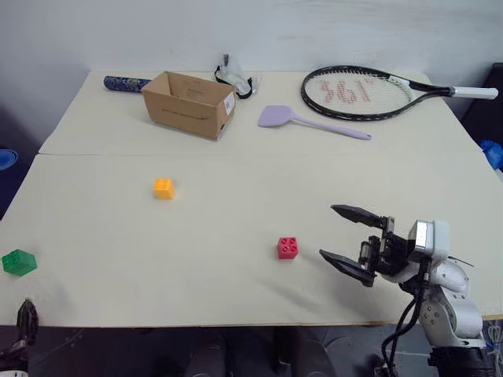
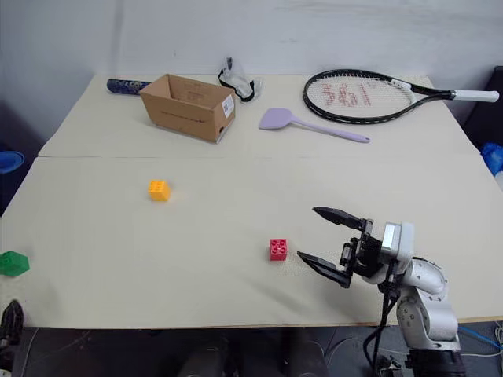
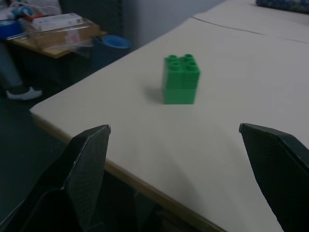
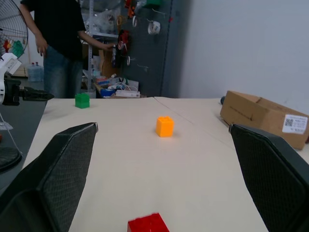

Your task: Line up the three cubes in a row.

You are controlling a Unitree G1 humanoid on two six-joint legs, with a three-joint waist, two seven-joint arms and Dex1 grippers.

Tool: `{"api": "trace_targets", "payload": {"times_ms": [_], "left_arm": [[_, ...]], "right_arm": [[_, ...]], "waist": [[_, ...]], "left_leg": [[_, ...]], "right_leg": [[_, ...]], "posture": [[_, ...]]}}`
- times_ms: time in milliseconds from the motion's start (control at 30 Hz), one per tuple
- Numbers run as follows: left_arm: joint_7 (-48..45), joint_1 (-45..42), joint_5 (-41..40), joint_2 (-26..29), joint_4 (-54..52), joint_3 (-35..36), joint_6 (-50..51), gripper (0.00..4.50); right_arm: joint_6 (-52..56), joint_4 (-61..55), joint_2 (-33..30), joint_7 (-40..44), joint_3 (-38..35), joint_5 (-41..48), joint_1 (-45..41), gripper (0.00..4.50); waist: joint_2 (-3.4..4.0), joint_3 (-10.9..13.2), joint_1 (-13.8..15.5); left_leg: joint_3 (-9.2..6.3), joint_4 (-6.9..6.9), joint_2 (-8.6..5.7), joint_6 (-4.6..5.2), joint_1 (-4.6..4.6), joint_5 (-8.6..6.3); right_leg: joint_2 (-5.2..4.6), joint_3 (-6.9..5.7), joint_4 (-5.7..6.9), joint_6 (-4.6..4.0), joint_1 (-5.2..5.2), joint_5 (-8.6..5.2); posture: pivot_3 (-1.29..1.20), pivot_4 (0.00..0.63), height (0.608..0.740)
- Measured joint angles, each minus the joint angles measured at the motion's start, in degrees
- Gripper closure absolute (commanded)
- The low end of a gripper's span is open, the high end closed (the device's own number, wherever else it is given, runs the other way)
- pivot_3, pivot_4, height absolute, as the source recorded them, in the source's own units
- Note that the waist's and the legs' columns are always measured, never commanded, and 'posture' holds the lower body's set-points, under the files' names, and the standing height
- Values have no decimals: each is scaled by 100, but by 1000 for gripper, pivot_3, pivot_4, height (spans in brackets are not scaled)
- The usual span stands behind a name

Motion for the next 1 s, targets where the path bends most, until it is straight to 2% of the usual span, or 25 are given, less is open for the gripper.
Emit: {"api": "trace_targets", "payload": {"times_ms": [200, 333, 500, 733, 767, 1000], "left_arm": [[763, -522, -19, 84, 2, -14, -4, 0], [1032, -896, 187, 786, 32, -165, 284, 0], [1097, -1358, 409, 1557, 618, -411, 780, 0], [972, -1792, 577, 2063, 1391, -624, 1216, 0], [941, -1864, 607, 2077, 1482, -637, 1210, 402], [864, -1892, 776, 2044, 1548, -707, 979, 2428]], "right_arm": [[-249, 252, 76, 327, 148, -47, -92, 30], [-408, 566, 77, 605, 161, -79, -119, 30], [-501, 724, 111, 848, 187, -78, -139, 30], [-845, 1148, 190, 1150, 174, -82, -118, 30], [-938, 1208, 194, 1212, 168, -88, -88, 0], [-1558, 1866, 348, 1597, 134, -106, 84, 0]], "waist": [[-13, -8, 47], [-17, -13, 54], [-15, -14, -6], [-16, -14, -25], [-16, -14, -23], [-17, -15, -22]], "left_leg": [[0, 0, -2, 1, -1, 3], [1, 0, -1, -33, 1, 22], [1, 0, -1, -36, 0, 24], [3, 0, -1, -40, 0, 24], [3, 0, -1, -42, 0, 25], [3, 0, -1, -44, 3, 26]], "right_leg": [[-1, -1, -4, 0, 2, 1], [1, -5, 1, -1, 3, 1], [3, -7, 2, 0, 3, 1], [3, -8, 3, 1, 3, 2], [3, -8, 4, 1, 3, 2], [3, -8, 5, 1, 4, 2]], "posture": [[0, 150, 740], [0, 150, 740], [0, 150, 740], [0, 150, 740], [0, 150, 740], [0, 150, 740]]}}
